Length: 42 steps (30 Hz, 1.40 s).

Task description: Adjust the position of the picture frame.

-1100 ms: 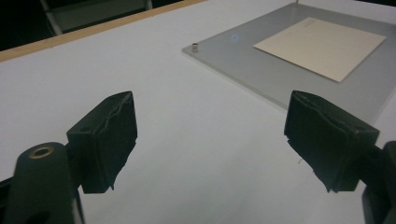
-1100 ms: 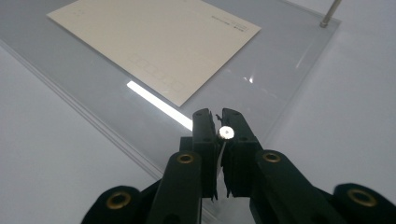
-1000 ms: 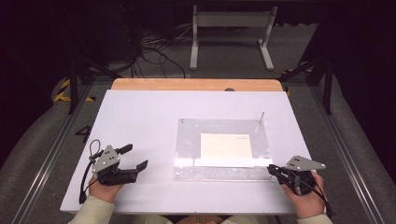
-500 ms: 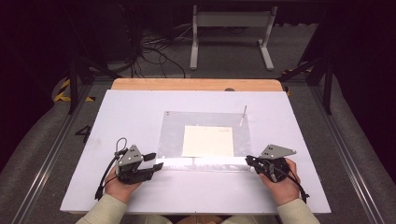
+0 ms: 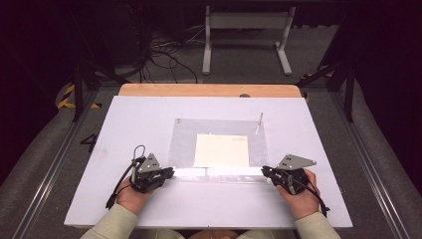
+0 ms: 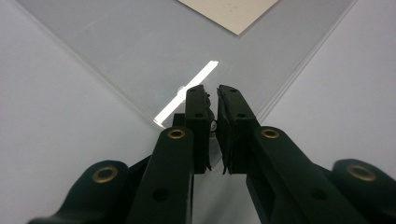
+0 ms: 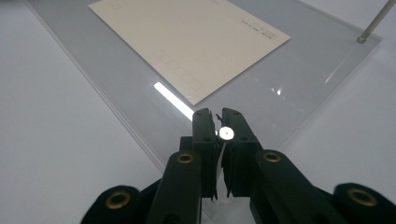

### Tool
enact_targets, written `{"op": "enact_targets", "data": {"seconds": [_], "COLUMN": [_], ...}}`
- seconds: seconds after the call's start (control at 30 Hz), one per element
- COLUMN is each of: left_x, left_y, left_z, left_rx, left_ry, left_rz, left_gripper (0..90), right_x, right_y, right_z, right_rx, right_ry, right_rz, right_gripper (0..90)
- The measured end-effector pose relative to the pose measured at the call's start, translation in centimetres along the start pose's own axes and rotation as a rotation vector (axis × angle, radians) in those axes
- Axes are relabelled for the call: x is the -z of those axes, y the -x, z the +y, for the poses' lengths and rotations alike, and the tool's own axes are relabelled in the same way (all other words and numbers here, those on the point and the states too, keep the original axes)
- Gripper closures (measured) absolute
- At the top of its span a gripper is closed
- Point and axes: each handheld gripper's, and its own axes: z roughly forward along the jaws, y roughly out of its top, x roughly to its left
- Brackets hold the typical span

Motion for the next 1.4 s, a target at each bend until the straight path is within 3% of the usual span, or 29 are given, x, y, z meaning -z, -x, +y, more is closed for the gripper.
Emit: {"op": "enact_targets", "data": {"seconds": [0.13,0.33,0.6,0.77,0.87,1.13,1.23,1.4], "left_x": [0.2,1.1,2.2,2.4,2.3,1.8,1.6,1.4], "left_y": [0.4,1.1,1.8,2.3,2.7,5.3,5.8,6.0], "left_z": [0.1,-0.2,-0.7,-0.8,-0.7,-0.1,0.1,0.2], "left_rx": [-0.029,-0.079,-0.116,-0.177,-0.200,-0.300,-0.329,-0.334], "left_ry": [-0.024,-0.067,-0.107,-0.127,-0.127,-0.146,-0.148,-0.141], "left_rz": [0.008,-0.072,-0.145,-0.217,-0.253,-0.360,-0.391,-0.417], "left_gripper": [83.7,83.7,83.7,83.8,83.8,83.8,83.7,83.6], "right_x": [0.1,0.7,2.4,3.3,3.4,2.4,1.3,-0.9], "right_y": [0.0,-0.5,-2.7,-3.3,-2.9,-0.1,1.1,2.5], "right_z": [0.0,-0.4,-1.4,-2.0,-2.0,-0.7,0.7,4.1], "right_rx": [0.001,0.006,0.054,0.061,0.050,0.012,0.018,0.051], "right_ry": [0.000,-0.012,-0.034,-0.034,-0.037,-0.053,-0.050,-0.020], "right_rz": [0.002,0.022,0.073,0.086,0.086,-0.004,-0.023,-0.050], "right_gripper": [84.1,84.1,84.1,84.1,84.1,84.1,84.1,84.3]}}
